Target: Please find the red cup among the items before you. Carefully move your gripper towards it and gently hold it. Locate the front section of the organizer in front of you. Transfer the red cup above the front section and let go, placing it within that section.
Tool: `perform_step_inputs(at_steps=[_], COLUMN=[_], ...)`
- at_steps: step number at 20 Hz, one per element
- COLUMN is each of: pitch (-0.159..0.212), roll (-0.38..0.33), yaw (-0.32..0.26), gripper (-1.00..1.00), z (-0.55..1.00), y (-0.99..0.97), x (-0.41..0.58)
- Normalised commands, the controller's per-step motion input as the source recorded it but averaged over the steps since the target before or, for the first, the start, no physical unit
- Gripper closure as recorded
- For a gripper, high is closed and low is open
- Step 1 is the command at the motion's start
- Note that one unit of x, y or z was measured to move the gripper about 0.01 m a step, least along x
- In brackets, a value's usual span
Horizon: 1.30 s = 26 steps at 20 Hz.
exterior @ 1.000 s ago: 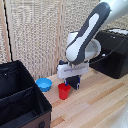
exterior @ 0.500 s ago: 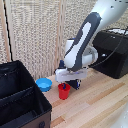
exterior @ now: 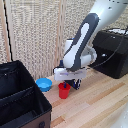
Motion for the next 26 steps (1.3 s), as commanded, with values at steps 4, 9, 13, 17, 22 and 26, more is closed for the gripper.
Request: perform_step_inputs(at_steps=[4, 9, 13, 17, 22, 26], pitch=[0.085, -0.025, 0.032, 0.076, 0.104, 0.155], roll=[-0.027, -0.006, 0.052, 0.066, 0.056, 0.005], yaw=[0.019, 0.008, 0.065, 0.092, 0.093, 0.105], gripper=[1.0, 1.0, 1.0, 1.0, 1.0, 1.0], z=[-0.15, 0.39, 0.97, 0.95, 0.9, 0.81], y=[0.07, 0.08, 0.05, 0.09, 0.22, 0.56], x=[-0.107, -0.025, 0.074, 0.097, 0.095, 0.084])
